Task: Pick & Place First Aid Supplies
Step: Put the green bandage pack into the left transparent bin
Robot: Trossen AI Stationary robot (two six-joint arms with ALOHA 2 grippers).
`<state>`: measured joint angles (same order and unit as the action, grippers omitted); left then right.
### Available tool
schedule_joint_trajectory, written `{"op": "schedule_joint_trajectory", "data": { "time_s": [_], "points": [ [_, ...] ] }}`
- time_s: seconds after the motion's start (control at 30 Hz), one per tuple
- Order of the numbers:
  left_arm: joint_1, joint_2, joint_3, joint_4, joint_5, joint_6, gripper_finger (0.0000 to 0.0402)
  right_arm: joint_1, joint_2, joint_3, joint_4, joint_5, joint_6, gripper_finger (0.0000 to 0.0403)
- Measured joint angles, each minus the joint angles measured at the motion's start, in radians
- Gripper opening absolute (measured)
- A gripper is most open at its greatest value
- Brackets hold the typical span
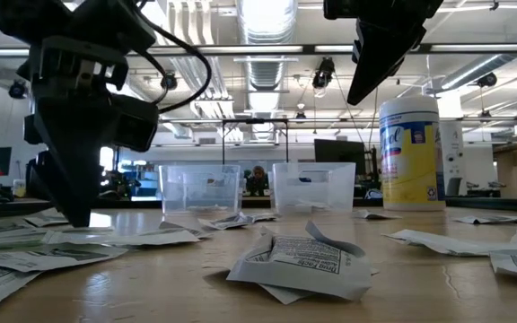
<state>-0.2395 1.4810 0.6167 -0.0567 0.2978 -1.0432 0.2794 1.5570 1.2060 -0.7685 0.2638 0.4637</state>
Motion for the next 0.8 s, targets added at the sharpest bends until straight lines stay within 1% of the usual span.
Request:
{"op": "schedule_joint_trajectory", "data": {
  "time_s": [0.33, 0.57, 0.8],
  "points": [
    [0.004, 0.03, 0.0, -0.004, 0.013, 0.004, 0.0181, 0.0, 0.0, 0.0, 0.0, 0.0, -0.004, 0.0075],
    [0.006, 0.075, 0.001, 0.041, 0.075, 0.007, 0.0179, 0.0, 0.0, 0.0, 0.0, 0.0, -0.004, 0.0068],
    [0.01, 0.113, 0.003, 0.084, 0.156, 0.024, 0.0164, 0.0, 0.0, 0.0, 0.0, 0.0, -0.003, 0.0059]
  ]
}}
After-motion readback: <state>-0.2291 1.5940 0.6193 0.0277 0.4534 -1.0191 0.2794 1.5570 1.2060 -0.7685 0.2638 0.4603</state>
